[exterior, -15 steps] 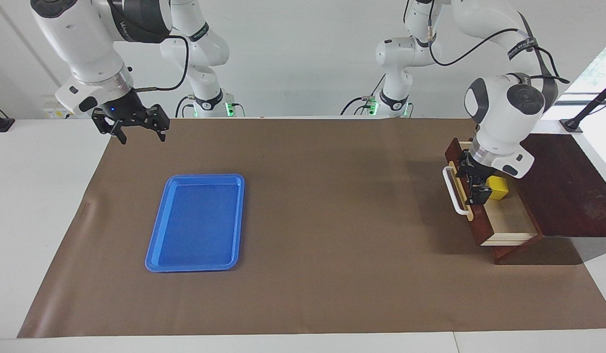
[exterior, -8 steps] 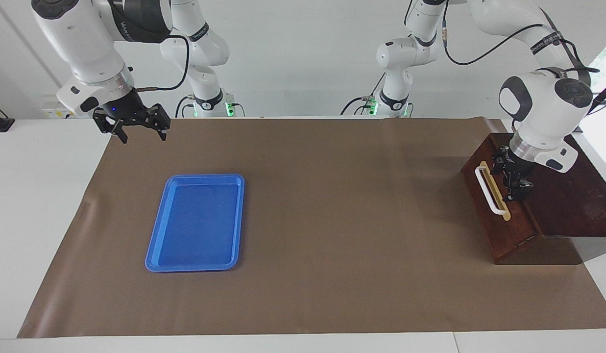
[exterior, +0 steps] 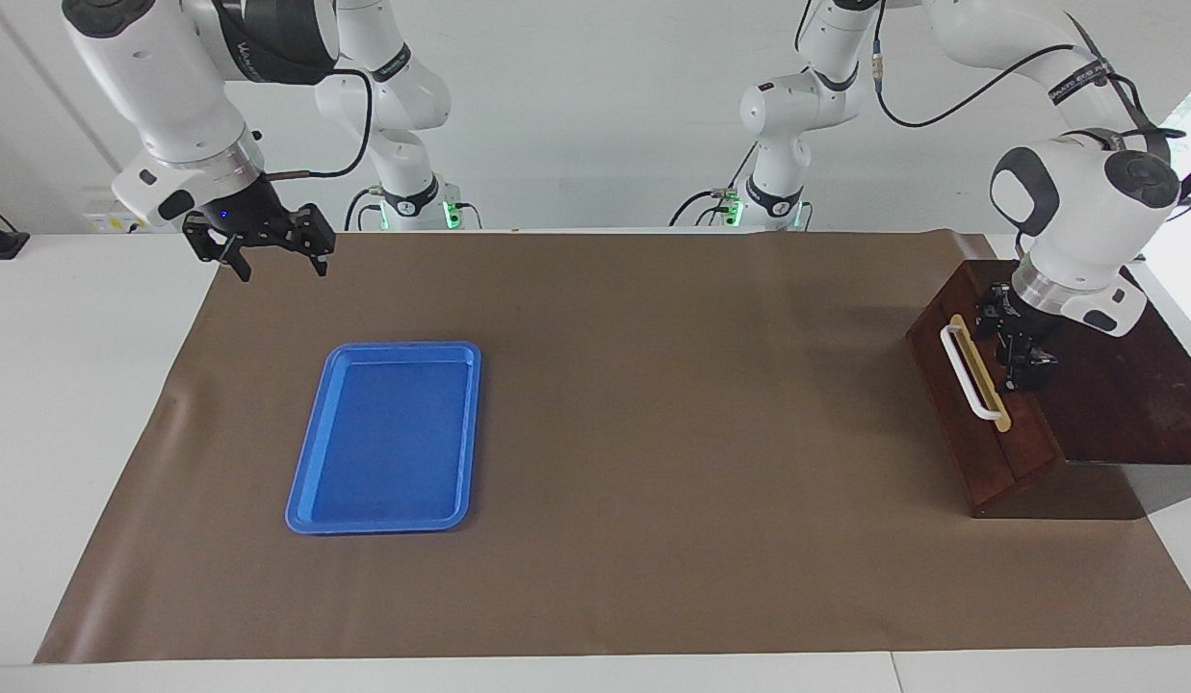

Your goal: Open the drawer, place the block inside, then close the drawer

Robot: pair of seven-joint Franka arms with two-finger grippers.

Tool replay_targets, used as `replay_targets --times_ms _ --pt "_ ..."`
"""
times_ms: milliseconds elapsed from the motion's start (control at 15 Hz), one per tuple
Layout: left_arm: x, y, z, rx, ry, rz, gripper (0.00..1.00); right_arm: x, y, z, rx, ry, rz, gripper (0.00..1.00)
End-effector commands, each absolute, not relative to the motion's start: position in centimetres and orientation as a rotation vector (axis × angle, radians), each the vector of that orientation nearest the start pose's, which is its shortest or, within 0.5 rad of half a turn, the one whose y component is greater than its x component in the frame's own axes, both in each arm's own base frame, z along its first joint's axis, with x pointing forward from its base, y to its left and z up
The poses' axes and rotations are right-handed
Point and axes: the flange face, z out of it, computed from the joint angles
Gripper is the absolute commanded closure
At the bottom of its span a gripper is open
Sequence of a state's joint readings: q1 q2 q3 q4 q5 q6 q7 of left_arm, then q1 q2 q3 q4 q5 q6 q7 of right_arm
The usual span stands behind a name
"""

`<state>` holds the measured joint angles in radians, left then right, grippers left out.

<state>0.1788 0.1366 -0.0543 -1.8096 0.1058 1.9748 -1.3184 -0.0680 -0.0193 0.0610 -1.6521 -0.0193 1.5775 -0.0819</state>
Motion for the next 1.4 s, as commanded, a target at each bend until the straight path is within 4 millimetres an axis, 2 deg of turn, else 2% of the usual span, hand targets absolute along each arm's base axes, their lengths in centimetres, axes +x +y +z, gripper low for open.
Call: replay_targets --times_ms 0,200,333,467,533,733,867,1067,1333 --pt "58.5 8.2 52.4 -2.492 -1.758 -0.104 0.0 53.9 -0.8 59.9 -3.166 -0.147 0.093 0.0" --pt "56.7 3.7 55.8 -2.758 -1.407 -0.029 0.0 53.9 -0.8 59.9 -3.166 -0.147 0.093 0.0" --pt "54.9 1.0 57.3 -2.88 -1.087 0.037 0.0 53.9 -0.8 59.9 -3.166 -0.147 0.093 0.0" --pt "53.3 -1.2 57.8 -2.954 -0.784 0.141 0.0 53.9 -0.8 59.9 -3.166 -0.147 0.093 0.0" --pt "52.9 -1.6 57.8 -2.973 -0.676 0.185 0.0 53.9 -0.8 59.9 -3.166 -0.147 0.093 0.0" --pt "52.4 -3.2 57.9 -3.048 -0.36 0.222 0.0 53.9 -0.8 59.9 -3.166 -0.147 0.093 0.0" --pt "53.3 -3.4 57.7 -3.078 -0.21 0.2 0.0 53.9 -0.8 59.9 -3.166 -0.147 0.093 0.0" --pt "54.8 -4.2 58.1 -3.126 -0.18 0.24 0.0 53.9 -0.8 59.9 -3.166 -0.147 0.093 0.0" --pt "54.9 -4.7 58.4 -3.153 0.0 0.26 0.0 53.9 -0.8 59.9 -3.166 -0.147 0.093 0.0"
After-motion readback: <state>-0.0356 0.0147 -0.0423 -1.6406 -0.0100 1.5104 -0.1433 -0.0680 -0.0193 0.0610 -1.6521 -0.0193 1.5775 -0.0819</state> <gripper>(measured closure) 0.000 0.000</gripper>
